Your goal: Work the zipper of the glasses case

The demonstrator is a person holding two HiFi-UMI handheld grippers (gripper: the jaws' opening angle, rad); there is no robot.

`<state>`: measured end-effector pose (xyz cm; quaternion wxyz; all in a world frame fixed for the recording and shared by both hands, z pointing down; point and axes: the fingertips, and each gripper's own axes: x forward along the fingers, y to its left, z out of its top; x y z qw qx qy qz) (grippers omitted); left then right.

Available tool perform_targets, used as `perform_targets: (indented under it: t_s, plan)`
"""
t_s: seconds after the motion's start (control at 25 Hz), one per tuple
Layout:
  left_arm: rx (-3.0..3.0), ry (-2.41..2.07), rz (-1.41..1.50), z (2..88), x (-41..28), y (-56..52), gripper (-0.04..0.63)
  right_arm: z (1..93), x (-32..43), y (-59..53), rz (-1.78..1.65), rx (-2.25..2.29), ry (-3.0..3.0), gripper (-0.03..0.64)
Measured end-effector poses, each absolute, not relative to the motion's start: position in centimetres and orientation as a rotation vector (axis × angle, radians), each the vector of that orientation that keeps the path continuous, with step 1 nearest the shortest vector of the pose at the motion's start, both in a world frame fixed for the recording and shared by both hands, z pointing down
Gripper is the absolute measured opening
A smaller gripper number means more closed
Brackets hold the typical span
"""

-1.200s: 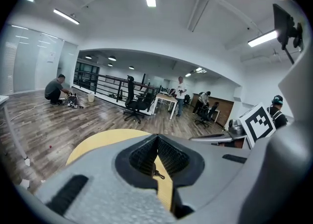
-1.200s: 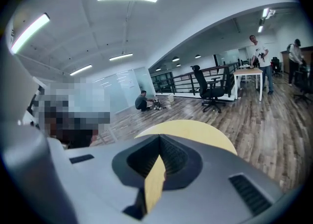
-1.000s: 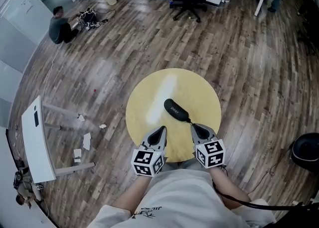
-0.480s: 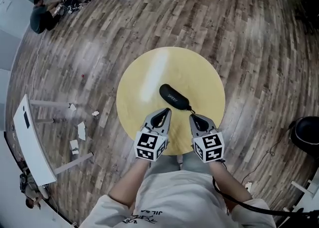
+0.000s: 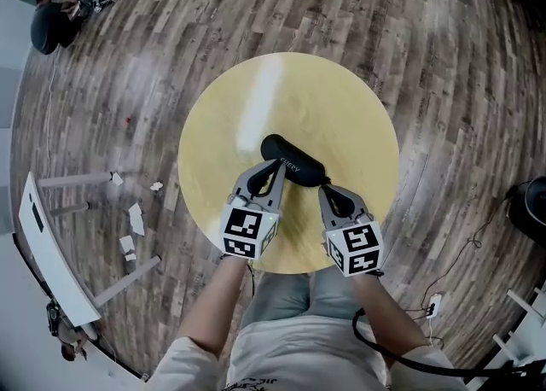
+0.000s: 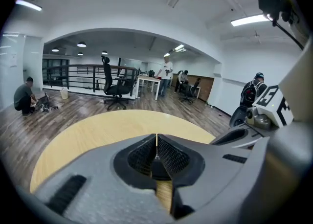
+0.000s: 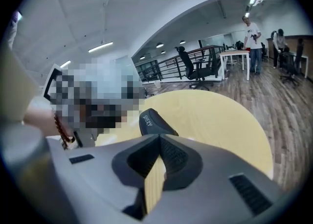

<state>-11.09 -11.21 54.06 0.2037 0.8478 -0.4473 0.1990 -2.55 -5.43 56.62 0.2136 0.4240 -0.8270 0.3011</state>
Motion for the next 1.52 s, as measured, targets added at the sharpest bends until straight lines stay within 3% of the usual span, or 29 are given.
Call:
perform_targets:
  t_s: [0.28, 0.68, 1.28, 1.4, 1.52]
  plan:
    - [2.403, -1.169, 0.670, 56.8, -11.9, -16.3, 0.006, 59.1, -4.4, -4.7, 0.848, 1.079, -2.270, 0.003]
    - [2.301, -1.132, 0.783, 58.4, -13.2, -12.8, 0.006, 60.3, -1.9, -8.2, 0.746, 1.126, -2.261, 0.003]
    - [2.341, -1.025, 0.854, 57.5, -10.6, -12.3, 0.006, 61.0, 0.1, -11.7, 0.335, 0.907, -2.250, 0.005]
    - [2.317, -1.001, 0.892, 58.9, -10.3, -12.9, 0.006, 61.3, -1.0, -11.6, 0.309, 0.829, -2.257, 0.051]
    - [2.318, -0.998, 0.903, 58.9, -10.5, -13.6, 0.006, 61.7, -1.6, -11.8, 0.277, 0.808, -2.237, 0.052]
